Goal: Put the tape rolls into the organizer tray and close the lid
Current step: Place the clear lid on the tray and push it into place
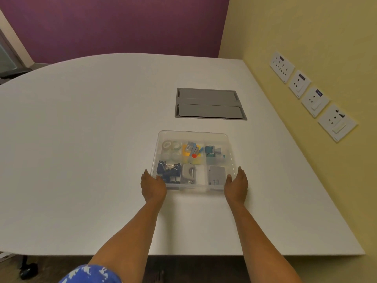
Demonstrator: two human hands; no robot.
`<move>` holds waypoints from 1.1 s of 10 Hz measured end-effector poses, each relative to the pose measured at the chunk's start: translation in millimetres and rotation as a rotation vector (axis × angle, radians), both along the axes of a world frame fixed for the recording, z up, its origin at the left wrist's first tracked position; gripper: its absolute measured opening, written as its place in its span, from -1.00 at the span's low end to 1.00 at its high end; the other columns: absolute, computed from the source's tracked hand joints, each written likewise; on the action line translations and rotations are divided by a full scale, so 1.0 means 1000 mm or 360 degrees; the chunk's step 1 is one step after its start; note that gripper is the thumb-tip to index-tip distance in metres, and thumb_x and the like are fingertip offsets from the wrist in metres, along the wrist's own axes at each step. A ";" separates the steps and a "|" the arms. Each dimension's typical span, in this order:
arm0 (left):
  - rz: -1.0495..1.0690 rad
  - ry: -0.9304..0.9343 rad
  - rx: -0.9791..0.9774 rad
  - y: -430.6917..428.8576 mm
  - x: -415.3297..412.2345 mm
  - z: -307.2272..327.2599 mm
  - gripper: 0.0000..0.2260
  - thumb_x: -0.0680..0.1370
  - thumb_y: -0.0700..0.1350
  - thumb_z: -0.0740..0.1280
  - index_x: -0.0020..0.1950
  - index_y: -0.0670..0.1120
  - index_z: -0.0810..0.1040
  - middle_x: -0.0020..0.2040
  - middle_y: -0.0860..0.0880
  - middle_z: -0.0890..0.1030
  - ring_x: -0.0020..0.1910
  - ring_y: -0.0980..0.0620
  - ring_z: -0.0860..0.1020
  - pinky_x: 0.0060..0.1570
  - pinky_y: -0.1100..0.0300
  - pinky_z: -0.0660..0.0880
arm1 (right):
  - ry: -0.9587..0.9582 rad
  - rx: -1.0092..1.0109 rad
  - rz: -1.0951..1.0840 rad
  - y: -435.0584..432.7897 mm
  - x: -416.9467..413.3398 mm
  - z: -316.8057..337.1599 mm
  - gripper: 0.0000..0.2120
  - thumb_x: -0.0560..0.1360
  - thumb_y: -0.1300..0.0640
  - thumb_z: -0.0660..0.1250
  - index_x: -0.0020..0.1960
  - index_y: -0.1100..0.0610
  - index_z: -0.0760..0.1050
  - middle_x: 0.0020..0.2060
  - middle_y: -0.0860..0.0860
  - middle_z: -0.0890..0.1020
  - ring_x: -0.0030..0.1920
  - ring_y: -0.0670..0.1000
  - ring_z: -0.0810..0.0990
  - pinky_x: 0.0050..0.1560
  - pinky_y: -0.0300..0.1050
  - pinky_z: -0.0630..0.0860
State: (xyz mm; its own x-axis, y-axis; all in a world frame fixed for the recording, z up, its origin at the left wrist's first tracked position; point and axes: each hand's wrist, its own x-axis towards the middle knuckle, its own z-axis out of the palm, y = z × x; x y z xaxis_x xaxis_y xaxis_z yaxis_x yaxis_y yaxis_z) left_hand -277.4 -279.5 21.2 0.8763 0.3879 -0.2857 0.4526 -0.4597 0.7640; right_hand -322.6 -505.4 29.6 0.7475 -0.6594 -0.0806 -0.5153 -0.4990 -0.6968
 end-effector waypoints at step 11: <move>-0.1277 -0.0151 0.1129 -0.044 0.157 -0.009 -0.42 0.61 0.23 -0.08 0.55 0.08 -0.22 0.58 -0.01 -0.24 0.56 -0.08 -0.23 0.49 -0.14 -0.29 | 0.0476 -0.0961 0.0937 0.032 0.179 -0.012 0.13 0.06 -0.34 -0.85 0.55 -0.10 -0.21 0.58 -0.01 -0.14 0.58 0.11 -0.16 0.55 0.12 -0.18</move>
